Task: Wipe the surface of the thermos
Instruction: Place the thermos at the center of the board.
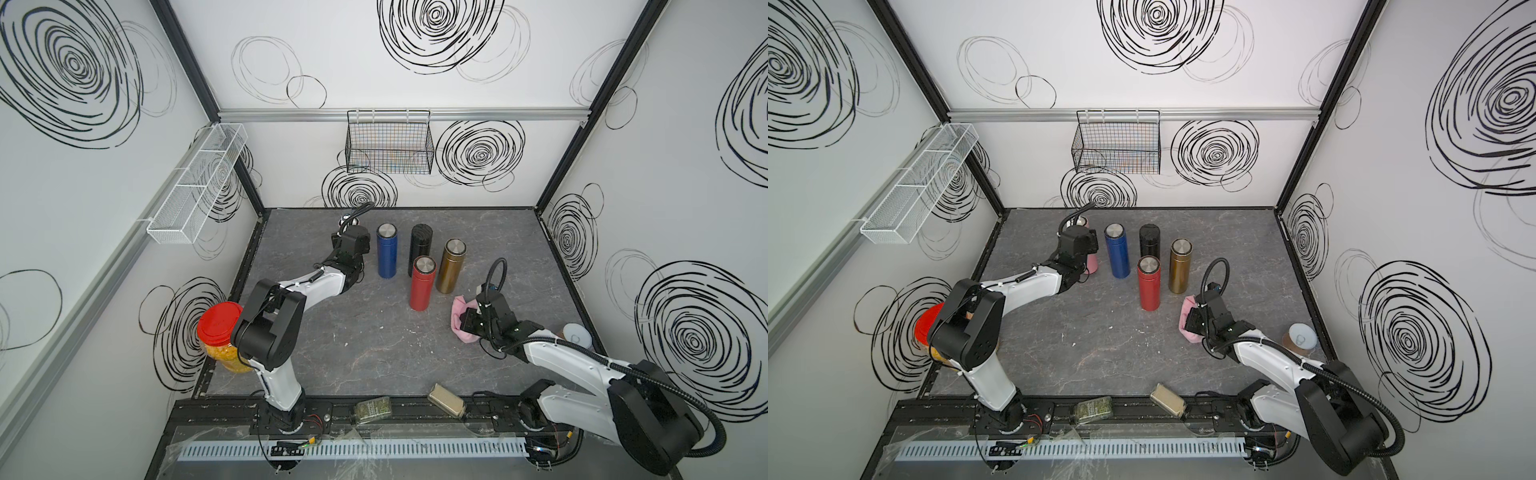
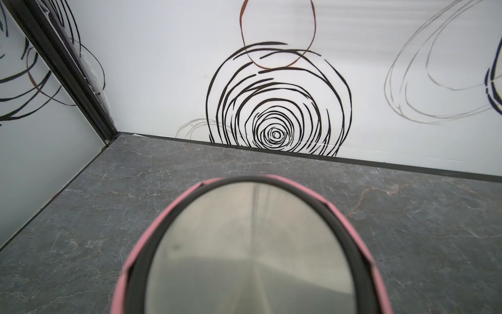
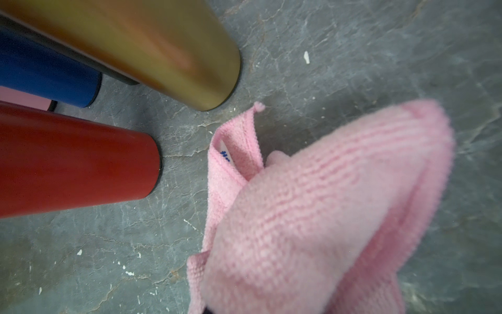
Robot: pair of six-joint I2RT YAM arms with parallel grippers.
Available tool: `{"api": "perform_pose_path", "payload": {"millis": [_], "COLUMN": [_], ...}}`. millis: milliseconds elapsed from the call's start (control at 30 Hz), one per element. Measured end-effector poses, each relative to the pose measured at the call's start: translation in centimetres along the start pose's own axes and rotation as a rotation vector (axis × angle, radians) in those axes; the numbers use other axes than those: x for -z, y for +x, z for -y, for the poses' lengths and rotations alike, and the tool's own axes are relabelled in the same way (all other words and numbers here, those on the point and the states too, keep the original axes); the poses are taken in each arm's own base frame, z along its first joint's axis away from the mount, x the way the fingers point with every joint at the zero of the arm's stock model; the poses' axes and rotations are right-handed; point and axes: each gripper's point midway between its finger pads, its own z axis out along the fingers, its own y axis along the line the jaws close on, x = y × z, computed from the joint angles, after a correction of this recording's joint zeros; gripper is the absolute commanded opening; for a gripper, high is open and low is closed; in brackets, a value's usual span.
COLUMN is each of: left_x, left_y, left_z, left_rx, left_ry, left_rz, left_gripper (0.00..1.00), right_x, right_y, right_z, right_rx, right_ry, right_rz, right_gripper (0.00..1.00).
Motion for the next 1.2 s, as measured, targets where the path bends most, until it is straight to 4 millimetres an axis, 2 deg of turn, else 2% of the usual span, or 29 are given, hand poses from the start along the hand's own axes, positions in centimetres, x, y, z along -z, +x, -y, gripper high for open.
{"api": "perform_pose_path", "payload": {"millis": [67,100,167,467,733,867,1067,1200], "left_x": [0.1,0.1,0.2,0.8,3.3,6.2,12.3,13.2], "left_y": [0.0,0.0,0.1,-0.6,-4.2,-8.1,-15.4,-18.6], "left_z": [0.0,0.1,0.2,0.5,0.3,1.5,6.8,8.8], "left_rx": [0.002,0.003,-0.001,0.002,0.032,0.037,0.065,0.122], "left_ry": [0.002,0.003,0.006,0.012,0.005,0.018,0.153,0.208], "left_rz": [0.006,0.009,0.013,0.038,0.101,0.150,0.227,0.181], "left_gripper": [0.60,0.80,1.00,0.99,0.99,0.99,1.00,0.99], "right_x": [0.0,-0.1,-0.1,0.0,0.0,0.0,0.0,-0.1], "right_y": [0.1,0.1,0.2,0.3,0.2,0.2,0.3,0.4], "right_z": [0.0,0.0,-0.1,-0.3,-0.5,-0.5,-0.7,-0.9], "right_rx": [0.001,0.002,0.002,0.001,0.001,0.001,0.000,-0.002], "right_ry": [-0.002,-0.002,-0.004,-0.015,-0.025,-0.026,-0.036,-0.042], "right_rz": [-0.006,-0.007,-0.009,-0.016,-0.020,-0.021,-0.027,-0.040], "right_gripper": [0.00,0.00,0.00,0.00,0.00,0.00,0.00,0.00]}}
